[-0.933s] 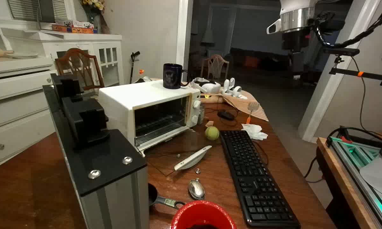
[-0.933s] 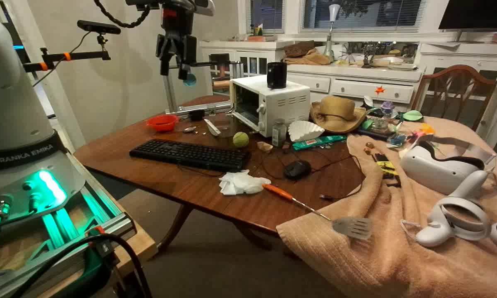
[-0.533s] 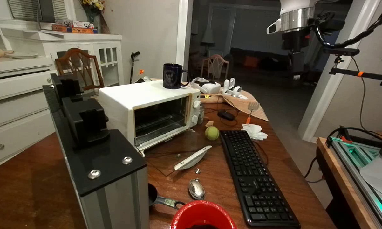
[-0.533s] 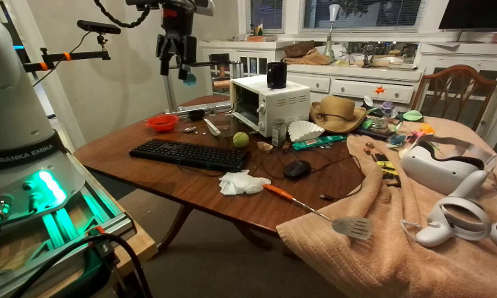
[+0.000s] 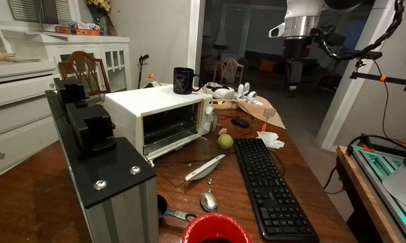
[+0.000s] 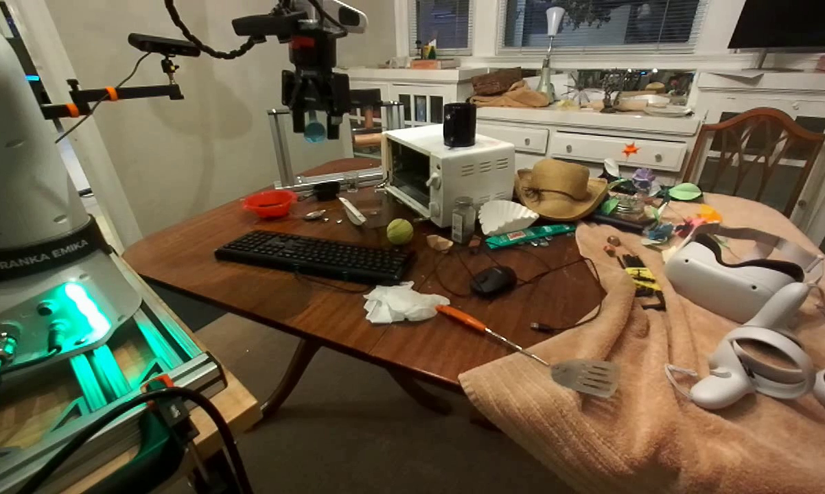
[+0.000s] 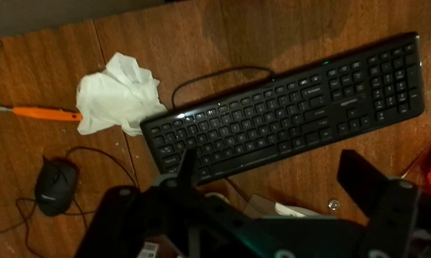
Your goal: Pick up the tennis ball and place it to the right of the oven
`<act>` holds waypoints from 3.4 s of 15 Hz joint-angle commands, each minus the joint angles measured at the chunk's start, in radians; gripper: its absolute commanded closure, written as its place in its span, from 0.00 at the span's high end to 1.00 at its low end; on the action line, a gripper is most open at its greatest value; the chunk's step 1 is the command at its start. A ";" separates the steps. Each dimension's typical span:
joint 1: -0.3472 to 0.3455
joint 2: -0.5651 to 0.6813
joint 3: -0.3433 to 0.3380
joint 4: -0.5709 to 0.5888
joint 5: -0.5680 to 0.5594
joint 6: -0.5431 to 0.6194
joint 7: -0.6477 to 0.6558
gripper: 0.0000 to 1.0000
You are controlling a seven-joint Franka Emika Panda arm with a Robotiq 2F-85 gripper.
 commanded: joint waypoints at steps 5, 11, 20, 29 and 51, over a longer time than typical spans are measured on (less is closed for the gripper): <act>0.038 0.279 -0.008 0.191 0.114 0.024 -0.430 1.00; -0.014 0.425 0.016 0.259 0.006 0.210 -0.599 1.00; -0.107 0.514 0.061 0.245 0.201 0.332 -0.716 1.00; -0.124 0.581 0.081 0.285 0.207 0.323 -0.805 1.00; -0.314 0.876 0.298 0.383 0.228 0.665 -1.127 1.00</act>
